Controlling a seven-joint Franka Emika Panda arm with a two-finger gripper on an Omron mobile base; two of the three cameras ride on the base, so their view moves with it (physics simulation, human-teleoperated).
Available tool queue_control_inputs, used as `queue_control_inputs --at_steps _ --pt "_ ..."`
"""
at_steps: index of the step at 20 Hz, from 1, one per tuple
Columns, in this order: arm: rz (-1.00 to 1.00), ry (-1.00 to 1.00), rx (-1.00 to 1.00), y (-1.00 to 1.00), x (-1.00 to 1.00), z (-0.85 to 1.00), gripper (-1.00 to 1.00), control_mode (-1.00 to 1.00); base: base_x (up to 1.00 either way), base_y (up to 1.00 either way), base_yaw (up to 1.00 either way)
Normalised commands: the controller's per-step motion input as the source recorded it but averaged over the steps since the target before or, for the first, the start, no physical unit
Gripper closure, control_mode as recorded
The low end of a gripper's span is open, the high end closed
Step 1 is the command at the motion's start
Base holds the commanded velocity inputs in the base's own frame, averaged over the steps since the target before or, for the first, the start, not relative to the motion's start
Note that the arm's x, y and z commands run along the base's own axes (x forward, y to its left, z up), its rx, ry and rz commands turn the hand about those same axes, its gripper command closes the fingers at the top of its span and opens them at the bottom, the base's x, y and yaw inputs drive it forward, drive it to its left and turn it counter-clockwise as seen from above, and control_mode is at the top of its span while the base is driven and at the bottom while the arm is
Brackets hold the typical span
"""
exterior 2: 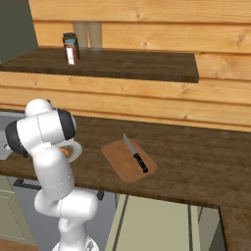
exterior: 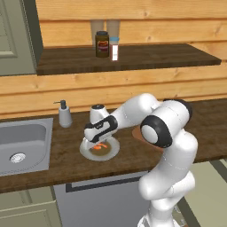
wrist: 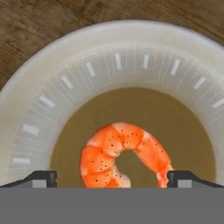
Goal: Pick up the knife from the drawer and place it on the cutting board. Then place the meat from the plate to the cutting board.
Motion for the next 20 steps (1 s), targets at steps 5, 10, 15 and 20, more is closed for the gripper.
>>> queue_control_inputs --at_steps 5,10,15,20 --pt "0.00 0.00 0.00 0.00 0.30 -0.04 -1.00 -1.00 0.00 0.00 0.00" --pt "0.00 0.00 0.00 0.00 0.17 -0.24 -1.00 -1.00 0.00 0.00 0.00" --pt "0.00 0.00 0.00 0.00 0.01 -0.26 -1.00 -1.00 0.00 0.00 0.00" --pt "0.00 0.00 0.00 0.00 0.00 -0.34 -1.00 -1.00 0.00 0.00 0.00"
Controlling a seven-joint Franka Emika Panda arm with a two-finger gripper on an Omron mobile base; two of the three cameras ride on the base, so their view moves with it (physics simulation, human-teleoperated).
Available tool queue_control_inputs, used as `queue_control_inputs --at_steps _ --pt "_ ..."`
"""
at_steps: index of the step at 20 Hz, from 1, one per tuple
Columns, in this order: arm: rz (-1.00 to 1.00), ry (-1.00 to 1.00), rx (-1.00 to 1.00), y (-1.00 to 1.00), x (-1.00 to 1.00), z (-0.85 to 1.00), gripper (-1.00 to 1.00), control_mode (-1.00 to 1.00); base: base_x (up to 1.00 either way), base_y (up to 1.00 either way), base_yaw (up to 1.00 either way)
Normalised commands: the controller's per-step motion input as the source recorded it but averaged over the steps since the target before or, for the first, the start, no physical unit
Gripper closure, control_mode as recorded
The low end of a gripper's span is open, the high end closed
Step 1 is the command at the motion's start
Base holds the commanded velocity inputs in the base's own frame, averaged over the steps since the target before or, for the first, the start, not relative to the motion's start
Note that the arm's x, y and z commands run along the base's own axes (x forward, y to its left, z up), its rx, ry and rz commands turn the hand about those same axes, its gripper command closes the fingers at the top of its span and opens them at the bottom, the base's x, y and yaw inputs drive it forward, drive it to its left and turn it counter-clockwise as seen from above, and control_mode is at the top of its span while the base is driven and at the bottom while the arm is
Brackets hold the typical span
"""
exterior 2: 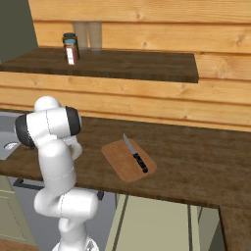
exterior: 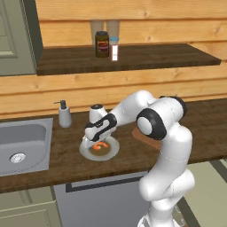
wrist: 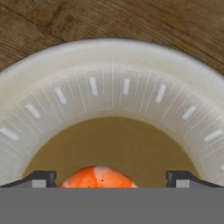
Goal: Pick up the knife from the drawer and place it on the cutting board. Then place the meat from the plate to the cutting board.
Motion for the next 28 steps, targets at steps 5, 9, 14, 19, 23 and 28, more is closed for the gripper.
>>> queue_control_inputs --at_steps 5,9,14,19,23,28 --pt "0.00 0.00 0.00 0.00 -0.07 -0.48 -1.00 -1.00 0.00 0.00 0.00" --pt "0.01 0.00 0.00 0.03 -0.29 -0.19 -1.00 -1.00 0.00 0.00 0.00" --pt "0.00 0.05 0.00 0.14 0.00 -0.20 -1.00 -1.00 0.00 0.00 0.00" --pt "0.00 0.04 0.00 0.03 0.02 -0.50 -1.00 -1.00 0.00 0.00 0.00" --pt "0.01 0.02 0.00 0.01 -0.23 -0.36 -1.00 -1.00 0.00 0.00 0.00" --pt "0.03 -0.02 0.00 0.00 -0.41 0.00 -1.00 -1.00 0.00 0.00 0.00"
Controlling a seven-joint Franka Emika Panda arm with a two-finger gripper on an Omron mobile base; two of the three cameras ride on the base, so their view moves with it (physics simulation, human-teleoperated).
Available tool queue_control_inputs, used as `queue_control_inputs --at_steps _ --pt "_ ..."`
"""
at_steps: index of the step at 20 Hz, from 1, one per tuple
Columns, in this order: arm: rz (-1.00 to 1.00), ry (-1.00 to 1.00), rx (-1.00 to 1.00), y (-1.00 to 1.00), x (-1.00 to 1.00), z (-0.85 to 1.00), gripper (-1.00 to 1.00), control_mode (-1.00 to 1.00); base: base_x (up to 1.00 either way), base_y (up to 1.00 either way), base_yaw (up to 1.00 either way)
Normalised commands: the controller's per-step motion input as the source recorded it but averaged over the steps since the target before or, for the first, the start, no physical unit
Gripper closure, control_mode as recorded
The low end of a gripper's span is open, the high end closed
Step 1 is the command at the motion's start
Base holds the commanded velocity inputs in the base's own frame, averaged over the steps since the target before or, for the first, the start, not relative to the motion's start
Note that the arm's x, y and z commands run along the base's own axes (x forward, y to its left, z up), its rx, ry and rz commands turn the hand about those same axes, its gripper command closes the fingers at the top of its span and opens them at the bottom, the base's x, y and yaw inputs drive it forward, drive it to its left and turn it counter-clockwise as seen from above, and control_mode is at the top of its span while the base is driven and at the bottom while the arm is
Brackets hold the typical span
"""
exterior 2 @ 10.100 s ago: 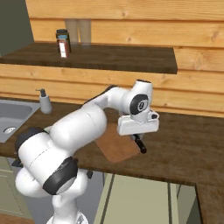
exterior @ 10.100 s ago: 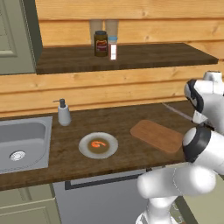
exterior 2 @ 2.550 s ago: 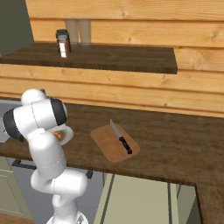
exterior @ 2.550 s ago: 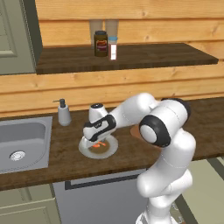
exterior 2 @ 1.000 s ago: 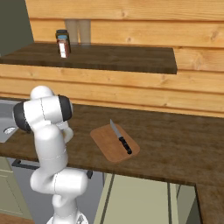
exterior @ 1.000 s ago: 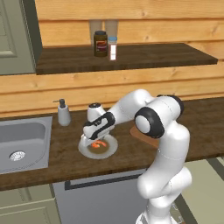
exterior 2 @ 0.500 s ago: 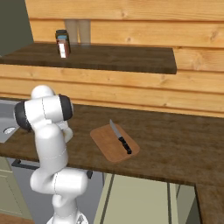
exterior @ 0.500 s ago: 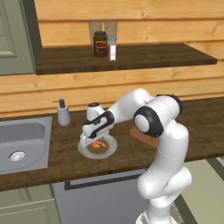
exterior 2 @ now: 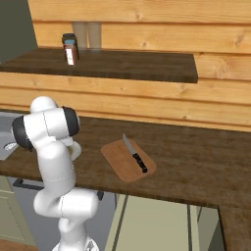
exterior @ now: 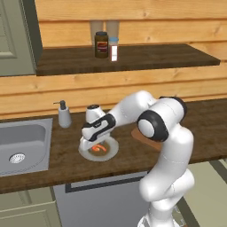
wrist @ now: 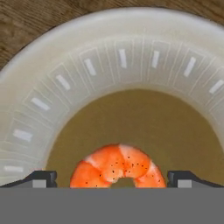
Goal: Pick up the knife from the drawer and place it on the cutting board. Then place the meat from the plate to the cutting board.
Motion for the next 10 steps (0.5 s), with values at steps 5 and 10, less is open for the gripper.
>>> queue_control_inputs --at_steps 5,10 --pt "0.00 -0.02 0.00 -0.06 0.24 -0.12 -1.00 -1.00 0.00 0.00 0.00" --pt "0.00 -0.01 0.00 -0.03 0.48 -0.10 -1.00 -1.00 0.00 0.00 0.00"
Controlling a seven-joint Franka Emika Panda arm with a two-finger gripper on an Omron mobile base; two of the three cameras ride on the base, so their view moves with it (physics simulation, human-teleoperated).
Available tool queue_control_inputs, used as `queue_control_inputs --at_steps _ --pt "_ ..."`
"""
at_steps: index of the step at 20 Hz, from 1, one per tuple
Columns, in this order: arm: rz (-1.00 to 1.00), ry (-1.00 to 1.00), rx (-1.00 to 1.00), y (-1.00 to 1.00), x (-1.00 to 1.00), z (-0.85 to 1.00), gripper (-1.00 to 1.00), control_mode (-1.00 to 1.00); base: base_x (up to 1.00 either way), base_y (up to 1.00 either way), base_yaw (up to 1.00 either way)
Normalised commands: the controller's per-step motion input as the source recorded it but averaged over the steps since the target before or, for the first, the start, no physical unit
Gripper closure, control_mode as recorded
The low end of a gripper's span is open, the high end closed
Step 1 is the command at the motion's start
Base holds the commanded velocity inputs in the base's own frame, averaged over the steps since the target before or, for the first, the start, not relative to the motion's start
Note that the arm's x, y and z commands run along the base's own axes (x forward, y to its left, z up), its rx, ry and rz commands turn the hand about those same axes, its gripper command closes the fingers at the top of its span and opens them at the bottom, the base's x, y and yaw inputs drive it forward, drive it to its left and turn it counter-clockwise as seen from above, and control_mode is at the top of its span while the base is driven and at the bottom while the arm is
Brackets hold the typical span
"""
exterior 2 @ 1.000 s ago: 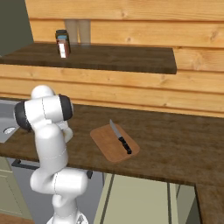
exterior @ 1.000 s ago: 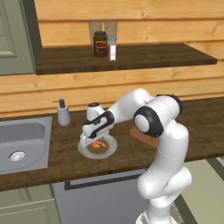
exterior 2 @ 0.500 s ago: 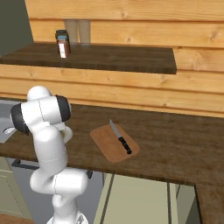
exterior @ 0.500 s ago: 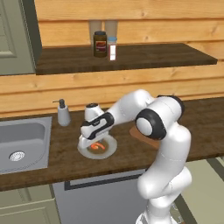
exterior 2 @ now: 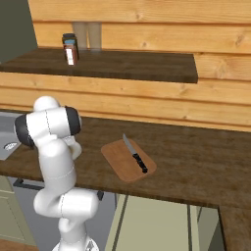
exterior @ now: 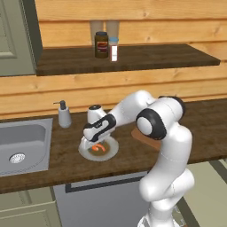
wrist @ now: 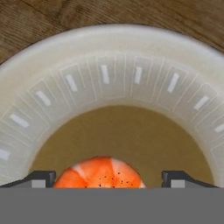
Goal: Pick up the knife from the drawer and place it on the cutting board. Then place the meat from the plate to the cutting board.
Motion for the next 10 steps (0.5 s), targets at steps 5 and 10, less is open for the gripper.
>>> queue_control_inputs --at_steps 5,10 --pt "0.00 0.00 0.00 -0.01 0.20 -0.47 -1.00 -1.00 0.00 0.00 0.00" --pt "0.00 0.00 0.00 -0.01 -0.05 -0.50 -1.00 -1.00 0.00 0.00 0.00"
